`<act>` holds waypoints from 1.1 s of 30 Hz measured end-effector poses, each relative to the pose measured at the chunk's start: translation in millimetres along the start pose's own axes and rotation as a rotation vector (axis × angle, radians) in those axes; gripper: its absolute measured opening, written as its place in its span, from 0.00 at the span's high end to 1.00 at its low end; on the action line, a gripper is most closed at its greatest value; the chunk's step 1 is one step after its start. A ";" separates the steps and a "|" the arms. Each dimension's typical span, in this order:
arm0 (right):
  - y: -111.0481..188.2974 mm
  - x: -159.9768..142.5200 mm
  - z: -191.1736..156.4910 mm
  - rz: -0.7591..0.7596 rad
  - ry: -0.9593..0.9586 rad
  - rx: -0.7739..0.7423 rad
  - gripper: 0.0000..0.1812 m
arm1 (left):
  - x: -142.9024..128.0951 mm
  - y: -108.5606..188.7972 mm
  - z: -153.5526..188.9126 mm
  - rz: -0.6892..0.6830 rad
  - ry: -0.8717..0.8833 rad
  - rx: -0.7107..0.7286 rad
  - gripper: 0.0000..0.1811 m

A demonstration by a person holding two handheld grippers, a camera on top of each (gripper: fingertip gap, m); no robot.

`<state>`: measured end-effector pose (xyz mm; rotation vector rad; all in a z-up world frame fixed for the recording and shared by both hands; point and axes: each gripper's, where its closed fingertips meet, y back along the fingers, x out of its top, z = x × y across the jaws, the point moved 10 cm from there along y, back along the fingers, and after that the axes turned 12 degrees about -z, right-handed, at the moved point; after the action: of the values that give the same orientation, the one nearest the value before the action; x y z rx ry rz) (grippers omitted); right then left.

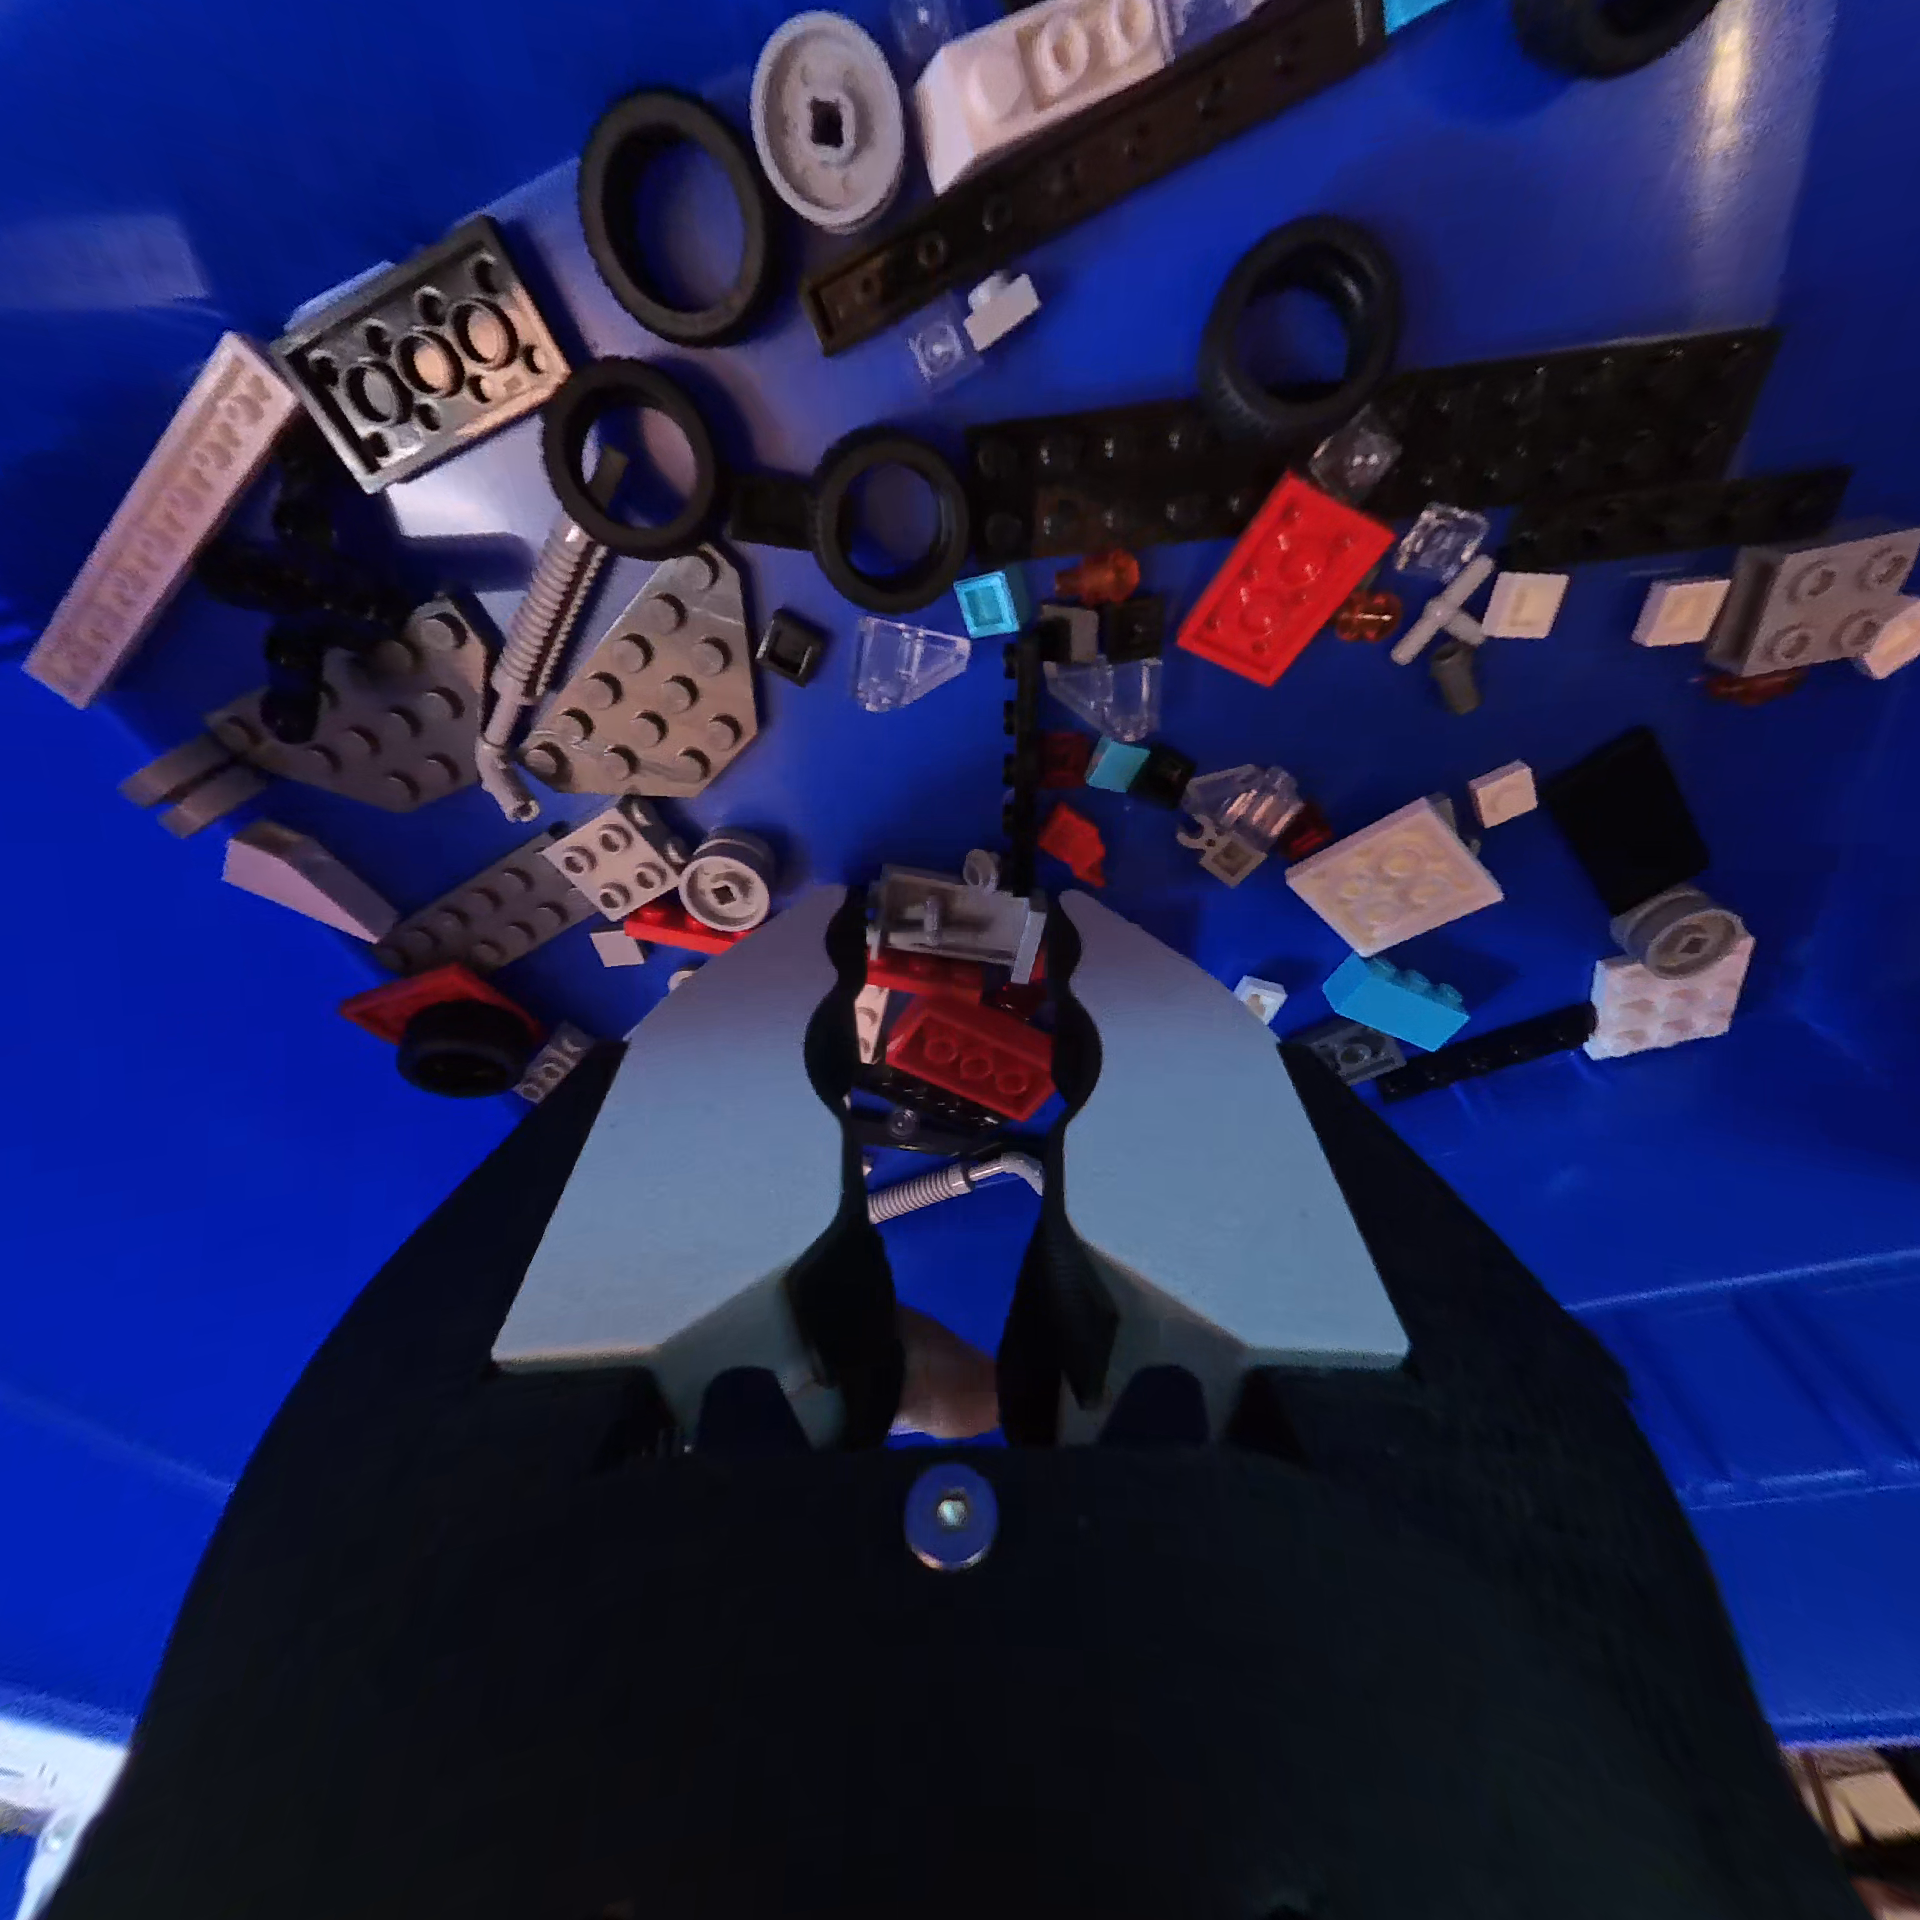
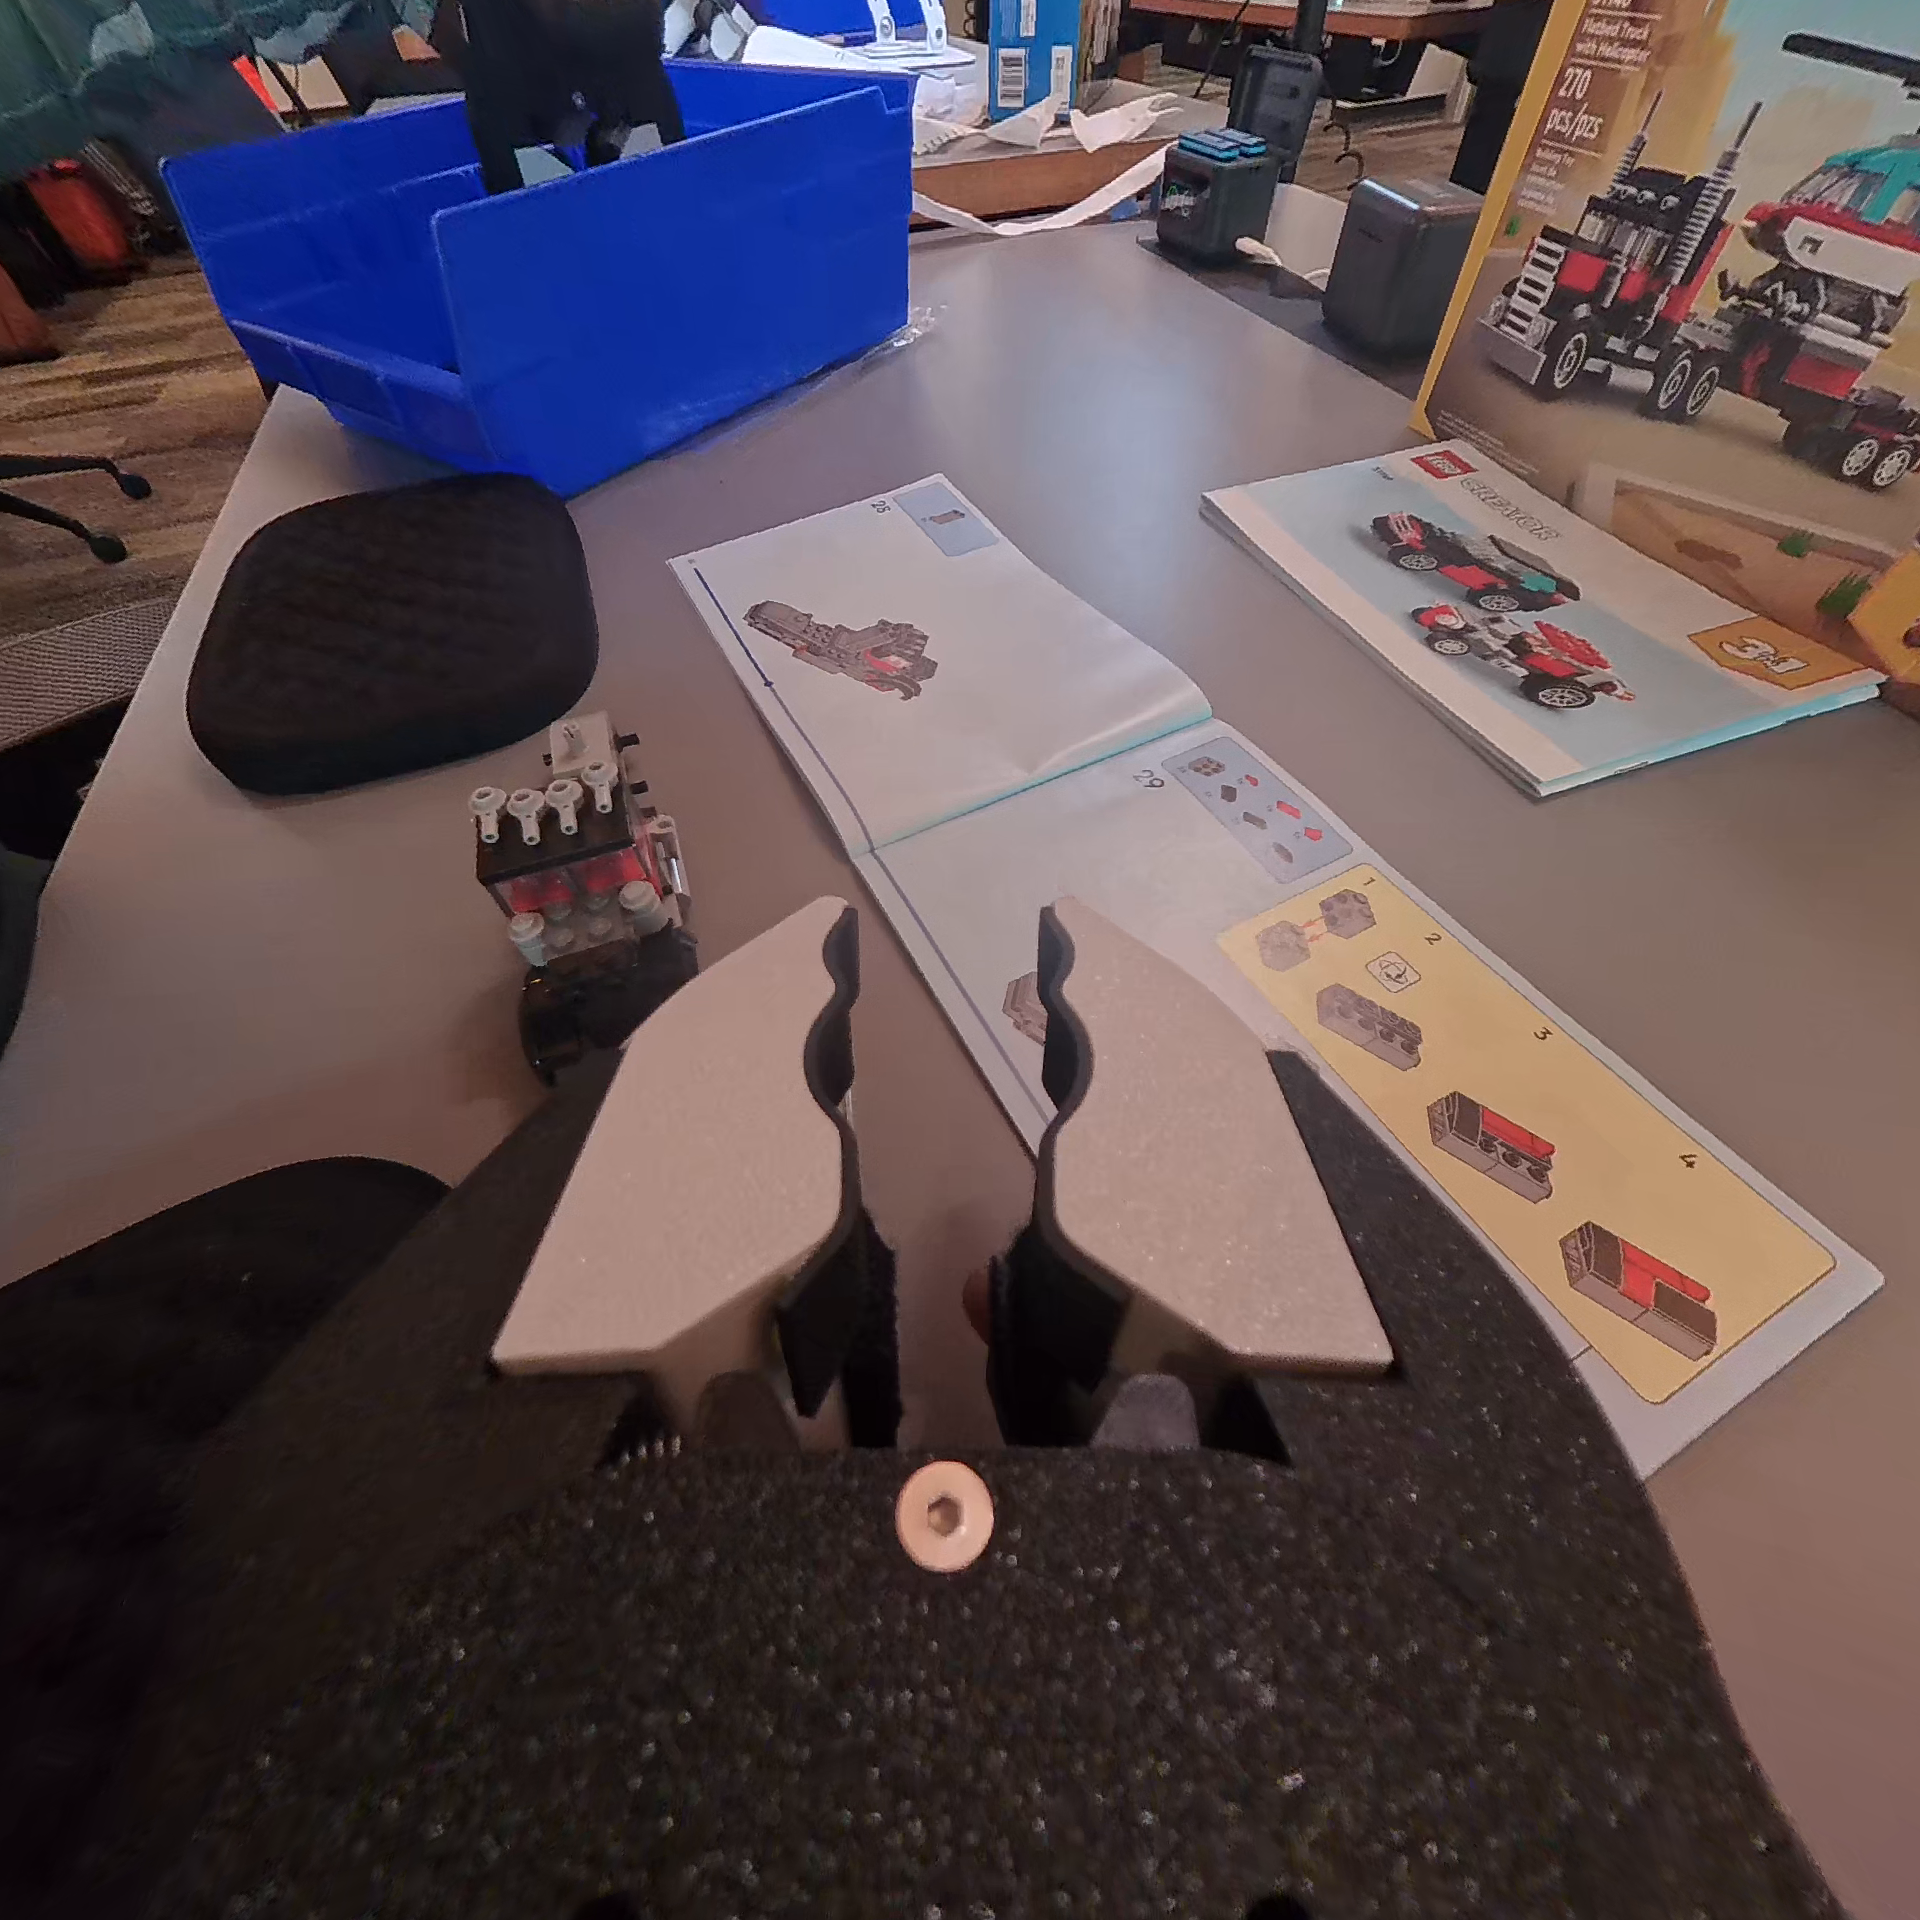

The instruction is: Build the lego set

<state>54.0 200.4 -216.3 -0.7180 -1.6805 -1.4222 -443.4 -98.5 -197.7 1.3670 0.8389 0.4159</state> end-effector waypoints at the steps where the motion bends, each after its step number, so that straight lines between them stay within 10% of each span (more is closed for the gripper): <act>1: 0.0 0.0 0.2 0.000 -0.001 0.000 0.82 | 0.0 0.9 -0.8 0.010 0.019 0.019 0.82; 9: -1.8 -0.6 1.3 -0.017 -0.009 0.011 0.82 | -11.8 40.2 17.8 0.486 0.423 0.413 0.82; 13: -2.9 -0.2 1.0 -0.023 -0.003 0.016 0.82 | -16.3 67.9 39.5 0.967 0.713 0.613 0.82; 19: -1.7 0.8 -1.0 -0.013 0.008 0.013 0.82 | -31.8 89.4 62.9 1.974 1.061 0.266 0.83; 22: -1.0 1.5 -1.7 -0.008 0.012 0.012 0.82 | -35.1 83.8 68.2 2.232 1.117 0.150 0.83; 28: -1.0 2.6 -3.0 -0.003 0.019 0.014 0.82 | -26.3 89.6 73.8 2.121 1.029 0.232 0.83; 33: -1.6 13.6 -5.0 0.059 0.011 0.068 0.82 | 26.9 118.2 94.0 1.563 0.647 0.631 0.83</act>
<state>46.7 194.2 -205.3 -0.7152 -1.6771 -1.3199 -333.1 -121.1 -93.4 2.3664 0.1821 1.9922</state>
